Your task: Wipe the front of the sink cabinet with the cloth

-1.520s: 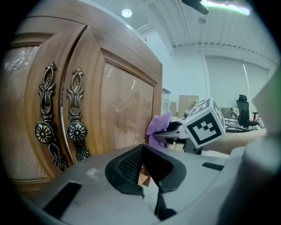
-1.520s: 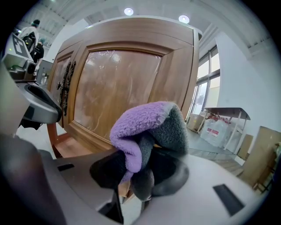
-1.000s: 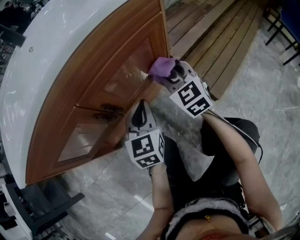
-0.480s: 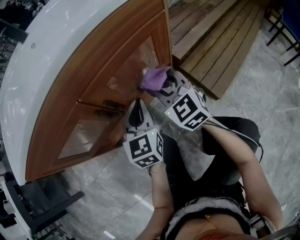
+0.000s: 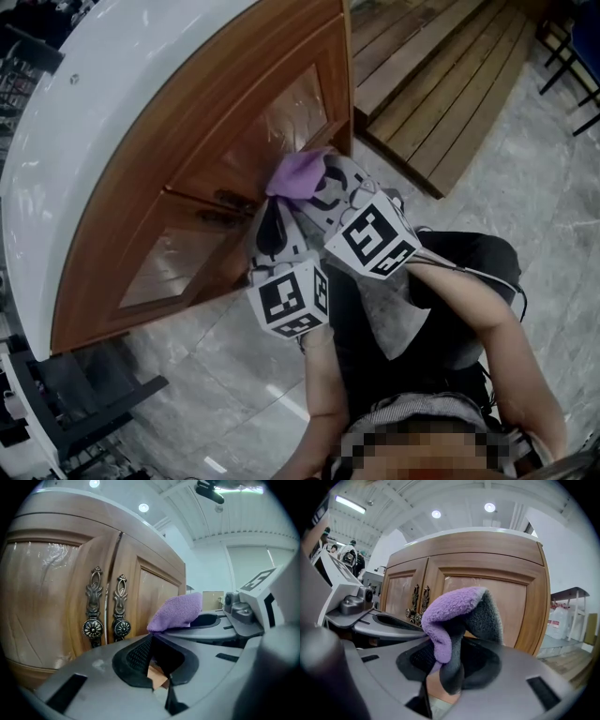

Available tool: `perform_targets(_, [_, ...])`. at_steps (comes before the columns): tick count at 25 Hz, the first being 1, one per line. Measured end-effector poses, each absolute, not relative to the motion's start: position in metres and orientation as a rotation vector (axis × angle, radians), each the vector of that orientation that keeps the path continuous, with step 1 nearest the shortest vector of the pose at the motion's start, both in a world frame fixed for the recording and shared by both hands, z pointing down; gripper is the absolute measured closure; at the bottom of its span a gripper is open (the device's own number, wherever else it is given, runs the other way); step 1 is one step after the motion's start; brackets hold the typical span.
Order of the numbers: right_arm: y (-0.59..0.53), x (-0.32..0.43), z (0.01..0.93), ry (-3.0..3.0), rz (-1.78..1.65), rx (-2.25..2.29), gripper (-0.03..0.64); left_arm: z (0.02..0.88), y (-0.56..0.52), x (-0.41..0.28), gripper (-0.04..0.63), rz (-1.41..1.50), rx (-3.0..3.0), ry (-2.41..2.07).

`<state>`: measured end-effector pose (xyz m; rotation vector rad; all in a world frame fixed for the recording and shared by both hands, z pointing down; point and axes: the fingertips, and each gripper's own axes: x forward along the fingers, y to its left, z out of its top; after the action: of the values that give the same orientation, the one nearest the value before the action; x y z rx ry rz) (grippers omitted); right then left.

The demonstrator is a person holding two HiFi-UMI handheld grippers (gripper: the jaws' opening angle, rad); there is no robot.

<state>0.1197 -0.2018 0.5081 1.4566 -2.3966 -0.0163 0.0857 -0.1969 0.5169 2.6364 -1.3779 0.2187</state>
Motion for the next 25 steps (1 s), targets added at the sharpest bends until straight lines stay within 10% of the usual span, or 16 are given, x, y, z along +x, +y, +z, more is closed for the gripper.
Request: perform_targets(25, [-0.205, 0.092, 0.507, -2.462, -0.008, 1.375, 0.434, 0.515, -0.195, 0.064, 0.595, 0.221, 2.597, -1.445])
